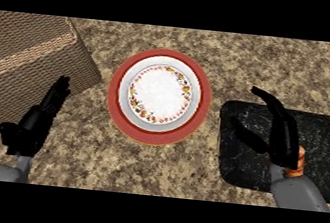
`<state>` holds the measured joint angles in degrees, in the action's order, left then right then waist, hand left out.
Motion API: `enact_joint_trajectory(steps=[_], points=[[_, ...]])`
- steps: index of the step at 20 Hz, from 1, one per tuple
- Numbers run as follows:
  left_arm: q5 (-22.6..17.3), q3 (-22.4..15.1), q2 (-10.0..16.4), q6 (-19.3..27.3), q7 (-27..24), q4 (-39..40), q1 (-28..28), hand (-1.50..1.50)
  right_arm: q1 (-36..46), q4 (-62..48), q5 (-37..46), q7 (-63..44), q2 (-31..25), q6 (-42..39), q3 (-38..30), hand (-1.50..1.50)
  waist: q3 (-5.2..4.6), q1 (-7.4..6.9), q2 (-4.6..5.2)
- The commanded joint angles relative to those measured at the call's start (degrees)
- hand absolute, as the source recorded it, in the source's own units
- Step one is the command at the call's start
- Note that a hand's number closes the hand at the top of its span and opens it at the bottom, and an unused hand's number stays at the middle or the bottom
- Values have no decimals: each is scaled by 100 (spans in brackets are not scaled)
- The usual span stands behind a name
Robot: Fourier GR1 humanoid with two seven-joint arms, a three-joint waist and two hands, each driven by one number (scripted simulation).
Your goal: Pick the croissant from the tray and place it in the plate
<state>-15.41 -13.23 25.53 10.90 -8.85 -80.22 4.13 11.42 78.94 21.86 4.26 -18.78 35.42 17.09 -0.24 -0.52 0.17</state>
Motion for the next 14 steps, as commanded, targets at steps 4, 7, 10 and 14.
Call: enact_joint_trajectory(steps=[4, 7, 10, 14], points=[[-143, 318, -24, -348, -214, 436, -165, 0, -744, 150, 1839, -271, 331, 1272, 527, -150, 15, 94, -29], [-110, 403, -54, -350, -166, 555, -46, 0, -1589, 1320, 2555, -944, 137, 1275, 626, -150, 10, 200, -45], [-32, 402, -122, -313, -101, 298, -162, 0, -1700, 1592, 3411, -1735, 146, 866, 362, -150, 15, 118, -37], [41, 352, -194, -227, -179, 361, -266, 0, -1955, 2079, 4359, -2916, 20, -385, 209, -150, 2, 152, -45]])
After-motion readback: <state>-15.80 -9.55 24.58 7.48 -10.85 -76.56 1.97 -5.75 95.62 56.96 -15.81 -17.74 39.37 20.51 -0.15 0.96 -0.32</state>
